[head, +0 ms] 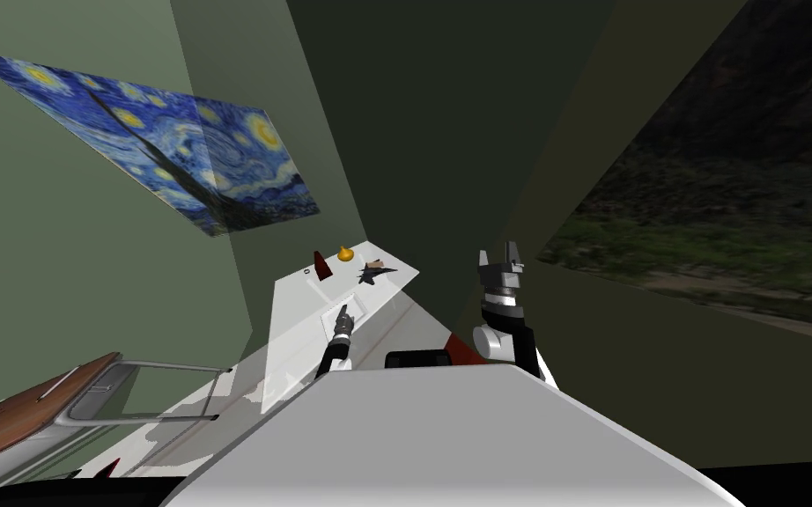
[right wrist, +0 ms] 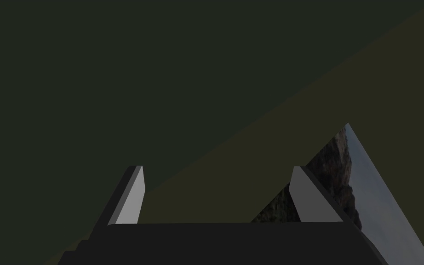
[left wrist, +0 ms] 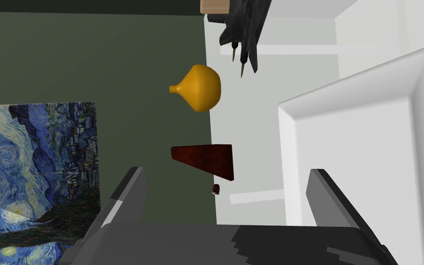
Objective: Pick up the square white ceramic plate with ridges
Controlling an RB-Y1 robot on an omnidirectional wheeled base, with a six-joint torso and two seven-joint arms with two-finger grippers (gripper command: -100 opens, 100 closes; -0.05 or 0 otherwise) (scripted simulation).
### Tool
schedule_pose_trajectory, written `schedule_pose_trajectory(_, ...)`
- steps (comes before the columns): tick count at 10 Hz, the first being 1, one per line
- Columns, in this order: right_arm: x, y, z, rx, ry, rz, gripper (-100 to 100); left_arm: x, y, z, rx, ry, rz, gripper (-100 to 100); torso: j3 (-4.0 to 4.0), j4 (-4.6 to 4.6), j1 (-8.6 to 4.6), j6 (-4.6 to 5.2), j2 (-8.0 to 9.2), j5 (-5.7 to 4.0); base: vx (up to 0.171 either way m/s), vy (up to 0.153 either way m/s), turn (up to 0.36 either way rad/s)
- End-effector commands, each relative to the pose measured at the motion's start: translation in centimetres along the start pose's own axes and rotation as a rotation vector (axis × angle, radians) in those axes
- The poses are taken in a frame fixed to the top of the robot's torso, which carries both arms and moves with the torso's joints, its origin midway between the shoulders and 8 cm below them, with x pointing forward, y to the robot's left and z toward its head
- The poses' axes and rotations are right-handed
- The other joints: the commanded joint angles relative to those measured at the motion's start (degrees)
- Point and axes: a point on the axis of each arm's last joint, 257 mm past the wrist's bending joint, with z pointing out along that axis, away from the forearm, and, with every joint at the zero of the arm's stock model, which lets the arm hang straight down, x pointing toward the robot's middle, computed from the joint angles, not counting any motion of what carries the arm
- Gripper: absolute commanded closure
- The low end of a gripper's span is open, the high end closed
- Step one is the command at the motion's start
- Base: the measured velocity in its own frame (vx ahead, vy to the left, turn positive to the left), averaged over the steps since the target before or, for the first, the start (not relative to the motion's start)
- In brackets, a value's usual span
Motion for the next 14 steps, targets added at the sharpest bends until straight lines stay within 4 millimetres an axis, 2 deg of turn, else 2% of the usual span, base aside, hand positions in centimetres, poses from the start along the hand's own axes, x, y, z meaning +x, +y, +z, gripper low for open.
schedule_pose_trajectory(1, 0.0, 0.0, 0.0, 0.0, 0.0, 0.0, 0, -0.4, 1.7, 0.0, -0.041, -0.012, -0.015, -100, 0.0, 0.0, 0.0, 0.0, 0.0, 0.0, 0.007, 0.005, 0.031)
schedule_pose_trajectory(5, 0.0, 0.0, 0.0, 0.0, 0.0, 0.0, 0, -1.1, 6.7, -0.5, -0.155, -0.048, -0.069, -100, 0.0, 0.0, 0.06, 0.0, 0.01, 0.01, 0.009, 0.018, 0.042)
schedule_pose_trajectory(6, 0.0, 0.0, 0.0, 0.0, 0.0, 0.0, 0, -1.1, 6.7, -0.5, -0.155, -0.048, -0.069, -100, 0.01, 0.0, 0.09, 0.0, 0.01, 0.02, 0.007, 0.021, 0.013)
schedule_pose_trajectory(7, 0.0, 0.0, 0.0, 0.0, 0.0, 0.0, 0, -1.1, 7.7, -0.7, -0.179, -0.055, -0.084, -100, 0.01, 0.01, 0.07, 0.01, 0.01, 0.02, 0.005, 0.018, 0.019)
schedule_pose_trajectory(8, 0.0, 0.0, 0.0, 0.0, 0.0, 0.0, 0, -0.8, 9.6, -1.1, -0.222, -0.068, -0.113, -100, 0.01, 0.01, 0.06, 0.0, 0.02, 0.01, 0.009, 0.039, 0.057)
schedule_pose_trajectory(10, 0.0, 0.0, 0.0, 0.0, 0.0, 0.0, 0, 0.1, 11.9, -1.6, -0.274, -0.082, -0.159, -100, 0.01, 0.01, 0.13, 0.0, 0.02, 0.03, 0.006, 0.046, 0.04)
schedule_pose_trajectory(12, 0.0, 0.0, 0.0, 0.0, 0.0, 0.0, 0, 1.3, 13.4, -2.1, -0.307, -0.088, -0.198, -100, 0.01, 0.01, 0.17, 0.0, 0.01, 0.04, 0.01, 0.047, 0.026)
schedule_pose_trajectory(13, 0.0, 0.0, 0.0, 0.0, 0.0, 0.0, 0, 0.9, 13.0, -2.0, -0.295, -0.086, -0.184, -100, 0.01, 0.0, 0.13, 0.0, 0.01, 0.03, 0.006, 0.017, 0.001)
schedule_pose_trajectory(14, 0.0, 0.0, 0.0, 0.0, 0.0, 0.0, 0, 1.0, 13.1, -2.1, -0.297, -0.086, -0.186, 0, 0.02, 0.01, 0.06, 0.01, 0.02, 0.01, 0.0, 0.0, 0.0)
